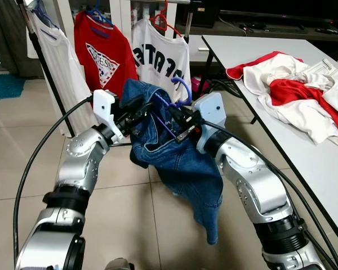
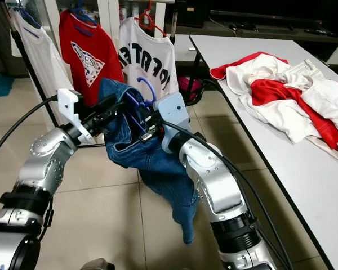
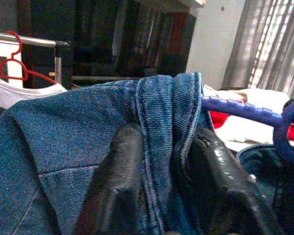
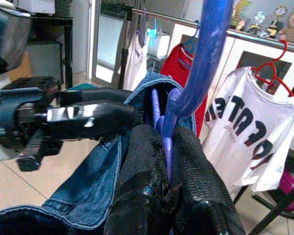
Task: Hang hanger
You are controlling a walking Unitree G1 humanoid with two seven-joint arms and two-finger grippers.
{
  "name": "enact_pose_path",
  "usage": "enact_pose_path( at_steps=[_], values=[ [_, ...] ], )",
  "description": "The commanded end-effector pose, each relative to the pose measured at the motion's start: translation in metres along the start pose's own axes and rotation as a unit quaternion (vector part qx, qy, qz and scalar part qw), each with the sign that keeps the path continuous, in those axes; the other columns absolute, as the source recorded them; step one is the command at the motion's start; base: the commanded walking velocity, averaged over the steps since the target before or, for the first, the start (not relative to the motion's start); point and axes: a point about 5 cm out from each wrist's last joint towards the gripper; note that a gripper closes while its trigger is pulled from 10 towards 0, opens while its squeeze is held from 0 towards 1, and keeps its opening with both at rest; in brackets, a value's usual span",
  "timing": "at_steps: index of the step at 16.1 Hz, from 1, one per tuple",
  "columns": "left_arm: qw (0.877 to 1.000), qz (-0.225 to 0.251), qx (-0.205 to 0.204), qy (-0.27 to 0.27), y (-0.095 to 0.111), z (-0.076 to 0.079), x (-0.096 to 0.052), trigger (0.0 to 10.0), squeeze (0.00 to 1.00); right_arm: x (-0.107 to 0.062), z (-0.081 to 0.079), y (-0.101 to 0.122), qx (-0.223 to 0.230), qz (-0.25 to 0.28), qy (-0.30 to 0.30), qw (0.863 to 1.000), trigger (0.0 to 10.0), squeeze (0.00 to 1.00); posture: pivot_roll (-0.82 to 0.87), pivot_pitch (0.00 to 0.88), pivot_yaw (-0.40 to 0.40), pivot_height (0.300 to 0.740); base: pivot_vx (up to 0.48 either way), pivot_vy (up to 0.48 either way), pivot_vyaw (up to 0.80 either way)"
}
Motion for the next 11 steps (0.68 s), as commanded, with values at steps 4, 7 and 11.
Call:
enact_pose_path(
  at_steps=[4,7,11],
  values=[
    [0.999,-0.001,0.028,0.023,0.004,-0.005,0.007,0.0,0.00,-0.002,-0.001,0.010,-0.009,0.020,0.001,1.000,10.0,0.00,-0.03,0.000,-0.044,0.740,0.000,0.000,0.00],
    [0.999,-0.005,0.028,0.034,0.002,-0.008,0.004,0.0,0.00,-0.002,-0.001,0.009,-0.009,0.019,0.001,1.000,10.0,0.00,-0.03,0.000,-0.047,0.740,0.000,0.000,0.00],
    [0.999,-0.011,0.028,0.044,-0.001,-0.012,0.000,0.0,0.00,-0.002,0.000,0.006,0.002,0.009,0.000,1.000,10.0,0.00,-0.03,0.000,-0.052,0.740,0.000,0.000,0.00]
  ],
)
Point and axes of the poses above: a point about 5 cm out from each wrist's last joint towards the gripper, its own x axis pointing out of the wrist towards the gripper, its own y axis along the axis of the wrist's last joint, z = x × y, and after that the axes turned 2 degrees about x, right-handed
